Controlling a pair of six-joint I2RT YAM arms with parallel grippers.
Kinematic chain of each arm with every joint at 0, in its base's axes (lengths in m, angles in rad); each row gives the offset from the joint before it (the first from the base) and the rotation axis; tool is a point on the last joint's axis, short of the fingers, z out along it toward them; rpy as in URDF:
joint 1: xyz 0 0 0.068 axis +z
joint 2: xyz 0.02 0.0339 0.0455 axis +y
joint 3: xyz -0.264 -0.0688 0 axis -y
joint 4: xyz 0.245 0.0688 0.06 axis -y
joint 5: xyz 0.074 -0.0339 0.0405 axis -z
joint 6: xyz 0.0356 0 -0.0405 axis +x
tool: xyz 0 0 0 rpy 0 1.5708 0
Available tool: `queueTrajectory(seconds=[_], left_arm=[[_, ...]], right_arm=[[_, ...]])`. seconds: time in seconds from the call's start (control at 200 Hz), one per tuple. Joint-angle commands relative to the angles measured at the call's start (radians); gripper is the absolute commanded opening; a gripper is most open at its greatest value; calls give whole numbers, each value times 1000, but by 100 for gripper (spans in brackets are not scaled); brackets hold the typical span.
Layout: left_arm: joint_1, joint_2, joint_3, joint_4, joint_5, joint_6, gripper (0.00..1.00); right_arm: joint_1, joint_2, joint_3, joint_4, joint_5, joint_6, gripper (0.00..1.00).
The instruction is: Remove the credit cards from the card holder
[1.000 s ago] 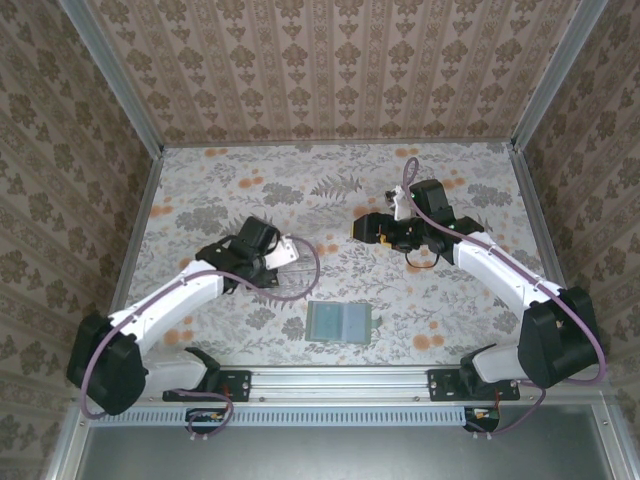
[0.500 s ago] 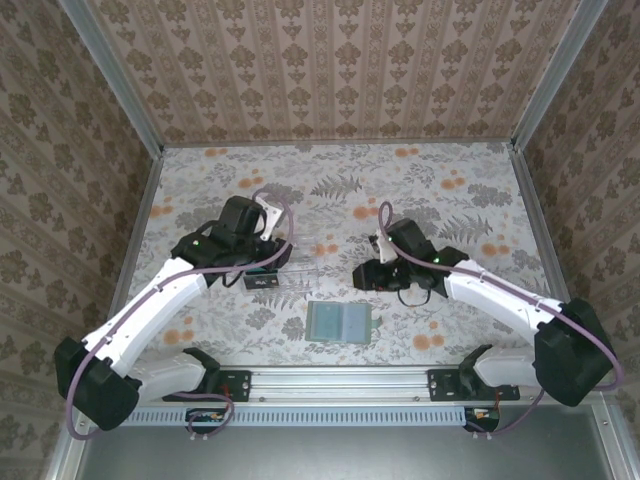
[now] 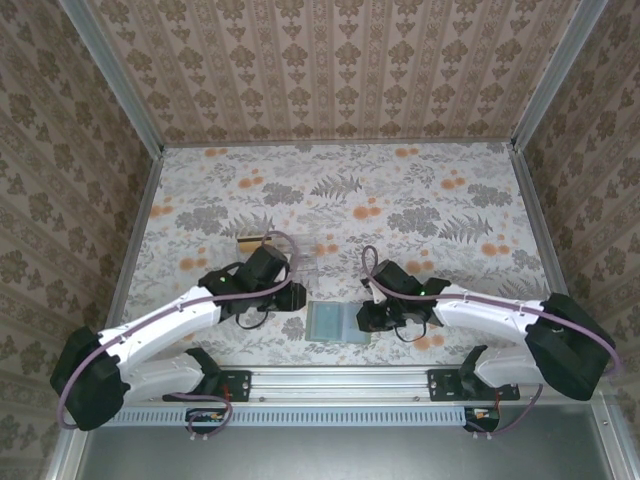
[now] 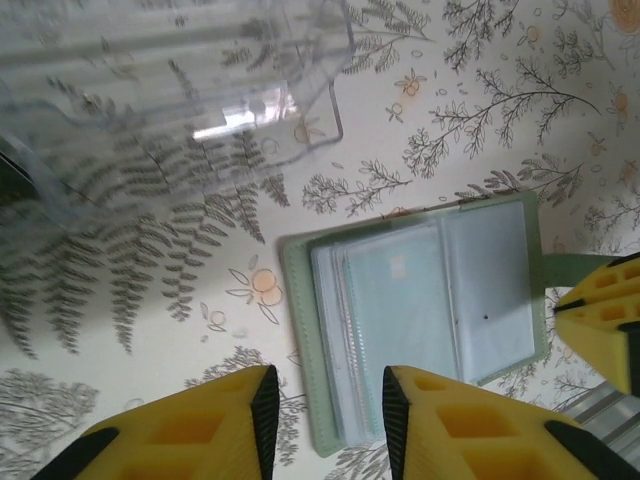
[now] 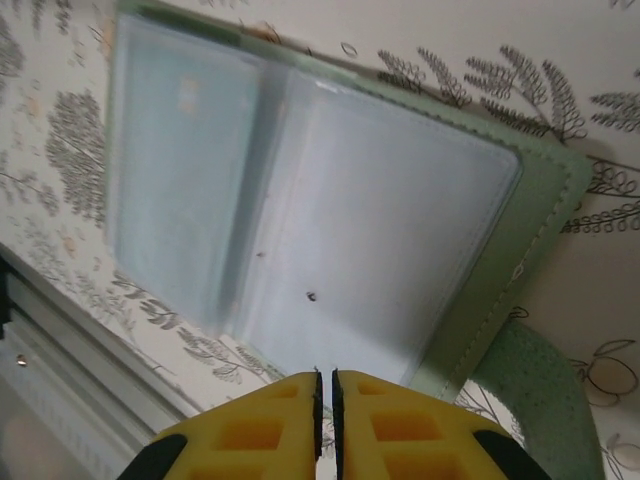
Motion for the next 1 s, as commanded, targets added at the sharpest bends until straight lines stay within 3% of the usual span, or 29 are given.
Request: queueTrajectory(seconds=[0.0, 0.235, 0.605, 0.79, 0.995], left_arm=[[-38, -3, -40, 100, -10, -117, 35], [-78, 21, -87, 202, -35, -190, 30], [-99, 69, -145, 299, 16, -255, 20], [-100, 112, -163, 354, 57, -257, 19], [-103, 168, -155, 390, 89, -250, 20]], right_arm=[[8, 43, -17, 43, 60, 16, 13], [-28, 131, 18, 4, 123, -42, 10], [-35, 52, 71, -15, 72, -40, 20], [-20, 55, 95, -12, 68, -24, 20], [-19, 59, 61, -73, 180, 10, 20]])
